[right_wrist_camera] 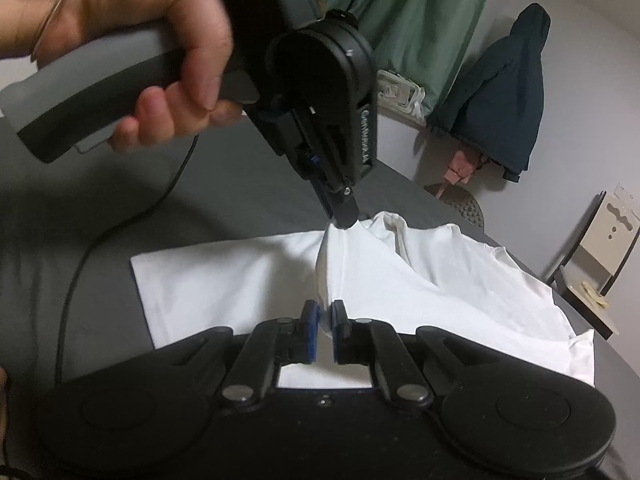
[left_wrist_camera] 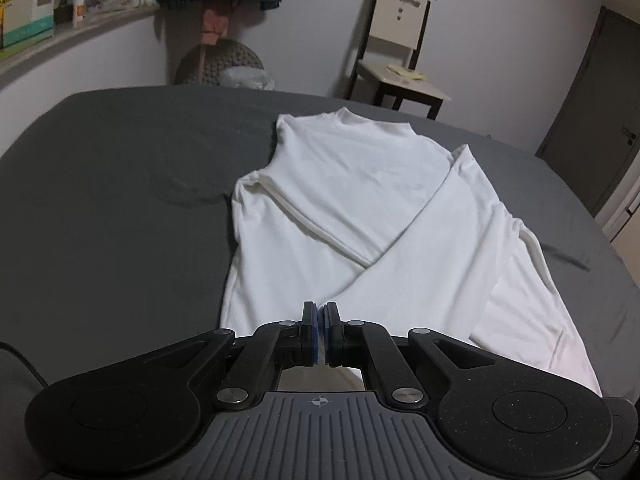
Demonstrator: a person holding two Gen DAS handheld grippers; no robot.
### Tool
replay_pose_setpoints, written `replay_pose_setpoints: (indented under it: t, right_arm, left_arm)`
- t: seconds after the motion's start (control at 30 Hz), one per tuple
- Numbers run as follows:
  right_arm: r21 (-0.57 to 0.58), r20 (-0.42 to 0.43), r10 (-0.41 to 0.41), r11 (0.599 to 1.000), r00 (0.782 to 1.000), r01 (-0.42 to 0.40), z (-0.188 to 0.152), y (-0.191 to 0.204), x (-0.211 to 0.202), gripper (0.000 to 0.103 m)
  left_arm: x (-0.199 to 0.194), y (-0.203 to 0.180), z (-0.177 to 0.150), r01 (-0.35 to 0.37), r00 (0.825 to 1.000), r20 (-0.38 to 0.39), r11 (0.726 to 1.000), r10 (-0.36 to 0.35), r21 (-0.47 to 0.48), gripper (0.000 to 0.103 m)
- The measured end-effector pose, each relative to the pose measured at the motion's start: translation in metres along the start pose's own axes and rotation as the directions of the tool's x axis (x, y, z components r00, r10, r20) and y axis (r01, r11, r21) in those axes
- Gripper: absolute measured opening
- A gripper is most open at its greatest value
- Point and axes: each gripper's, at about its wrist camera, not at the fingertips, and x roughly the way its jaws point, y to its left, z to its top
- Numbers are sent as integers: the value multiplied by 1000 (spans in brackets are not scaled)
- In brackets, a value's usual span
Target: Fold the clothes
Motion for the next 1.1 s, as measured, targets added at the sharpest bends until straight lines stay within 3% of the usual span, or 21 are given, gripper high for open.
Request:
replay_pose_setpoints:
  t: [0.27, 0.47, 0.63, 0.73, 0.8, 0.87, 0.97, 1.1]
  right_arm:
    - [-22, -44, 52, 998, 998, -53, -2, 3, 16, 4]
    - [-17, -138, 70, 997, 988, -73, -17, 6, 32, 5]
    - [151, -173, 75, 987, 982, -48, -19, -35, 32, 20]
    - [248, -186, 80, 968, 979, -32, -24, -68, 31, 24]
    - [265, -175, 96, 963, 980, -47, -26, -79, 31, 26]
    - [190, -157, 88, 980, 984, -57, -23, -71, 32, 28]
    - [-60, -124, 45, 997, 991, -53, -15, -29, 36, 40]
    - [-337, -100, -28, 942, 995, -8, -12, 19, 54, 40]
  left_arm:
    - [-1, -1, -5, -98, 995, -25, 994, 99, 39, 3]
    - [22, 1, -12, -189, 968, -163, 981, 192, 37, 3]
    - [18, 19, -12, -216, 964, -176, 972, 198, -90, 3]
    - [17, 17, -10, -210, 969, -148, 973, 195, -92, 3]
    - [17, 13, -6, -170, 979, -132, 981, 157, -97, 3]
    - [21, 11, -3, -140, 984, -131, 982, 123, -125, 3]
    - [25, 13, 2, -119, 987, -124, 978, 99, -173, 4]
    - [26, 22, 4, -112, 991, -95, 964, 92, -240, 4]
